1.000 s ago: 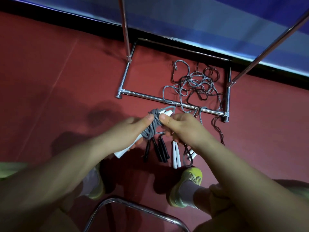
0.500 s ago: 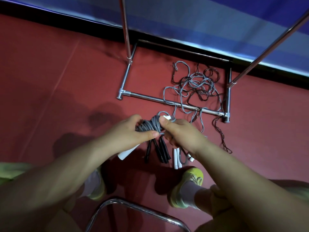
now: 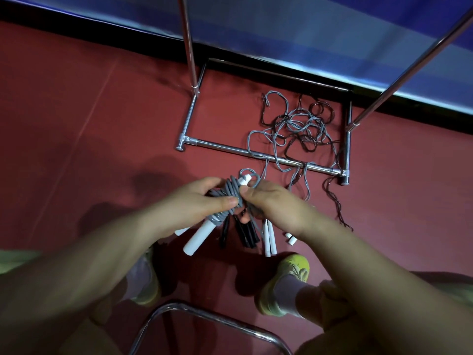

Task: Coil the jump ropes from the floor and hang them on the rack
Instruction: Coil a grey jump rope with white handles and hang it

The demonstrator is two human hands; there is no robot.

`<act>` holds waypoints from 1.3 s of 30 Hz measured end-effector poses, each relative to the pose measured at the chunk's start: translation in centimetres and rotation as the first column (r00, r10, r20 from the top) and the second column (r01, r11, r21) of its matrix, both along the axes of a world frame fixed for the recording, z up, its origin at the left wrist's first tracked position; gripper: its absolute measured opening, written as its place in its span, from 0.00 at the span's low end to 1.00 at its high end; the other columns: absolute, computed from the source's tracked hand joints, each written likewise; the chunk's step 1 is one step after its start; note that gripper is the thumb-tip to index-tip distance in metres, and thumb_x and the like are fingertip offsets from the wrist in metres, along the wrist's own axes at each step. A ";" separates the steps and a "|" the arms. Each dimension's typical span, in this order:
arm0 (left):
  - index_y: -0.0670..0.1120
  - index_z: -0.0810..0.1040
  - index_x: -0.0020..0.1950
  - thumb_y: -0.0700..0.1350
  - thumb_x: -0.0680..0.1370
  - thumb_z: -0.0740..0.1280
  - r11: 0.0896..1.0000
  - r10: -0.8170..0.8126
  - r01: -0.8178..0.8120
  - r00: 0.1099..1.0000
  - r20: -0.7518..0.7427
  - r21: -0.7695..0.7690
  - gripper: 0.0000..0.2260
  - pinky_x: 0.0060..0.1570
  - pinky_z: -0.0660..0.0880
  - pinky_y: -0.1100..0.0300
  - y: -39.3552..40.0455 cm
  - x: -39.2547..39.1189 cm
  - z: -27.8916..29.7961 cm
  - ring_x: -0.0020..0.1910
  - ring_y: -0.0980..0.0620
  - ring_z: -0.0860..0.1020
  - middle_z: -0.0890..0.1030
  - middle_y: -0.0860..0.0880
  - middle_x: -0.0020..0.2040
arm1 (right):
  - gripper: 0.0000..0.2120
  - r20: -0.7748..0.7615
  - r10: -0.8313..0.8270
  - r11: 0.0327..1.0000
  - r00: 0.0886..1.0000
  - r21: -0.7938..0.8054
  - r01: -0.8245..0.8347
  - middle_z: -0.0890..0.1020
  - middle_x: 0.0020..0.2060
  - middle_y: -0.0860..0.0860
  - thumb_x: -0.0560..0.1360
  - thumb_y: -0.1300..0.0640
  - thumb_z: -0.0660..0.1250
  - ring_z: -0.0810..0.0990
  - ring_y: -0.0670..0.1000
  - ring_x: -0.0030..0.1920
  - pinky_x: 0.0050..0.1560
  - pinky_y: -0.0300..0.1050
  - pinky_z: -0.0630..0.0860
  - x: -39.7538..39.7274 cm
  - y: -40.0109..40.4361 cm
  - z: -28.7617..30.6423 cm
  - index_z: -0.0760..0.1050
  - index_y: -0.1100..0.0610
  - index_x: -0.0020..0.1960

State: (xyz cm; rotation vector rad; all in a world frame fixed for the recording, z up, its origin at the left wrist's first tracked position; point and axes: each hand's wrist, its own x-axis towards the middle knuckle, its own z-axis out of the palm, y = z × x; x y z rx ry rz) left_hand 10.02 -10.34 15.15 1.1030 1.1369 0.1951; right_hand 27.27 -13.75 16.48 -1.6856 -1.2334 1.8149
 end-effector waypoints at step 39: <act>0.46 0.82 0.42 0.39 0.63 0.72 0.966 0.227 -0.202 0.961 0.155 -0.163 0.08 0.34 0.74 0.60 1.6 -0.4 1.6 0.33 0.53 0.80 0.83 0.48 0.35 | 0.07 -0.136 -0.232 0.967 0.963 -0.141 0.213 0.78 0.27 0.48 0.77 0.55 0.67 0.77 0.47 0.30 0.38 0.43 0.76 -0.1 0.5 0.8 0.76 0.54 0.40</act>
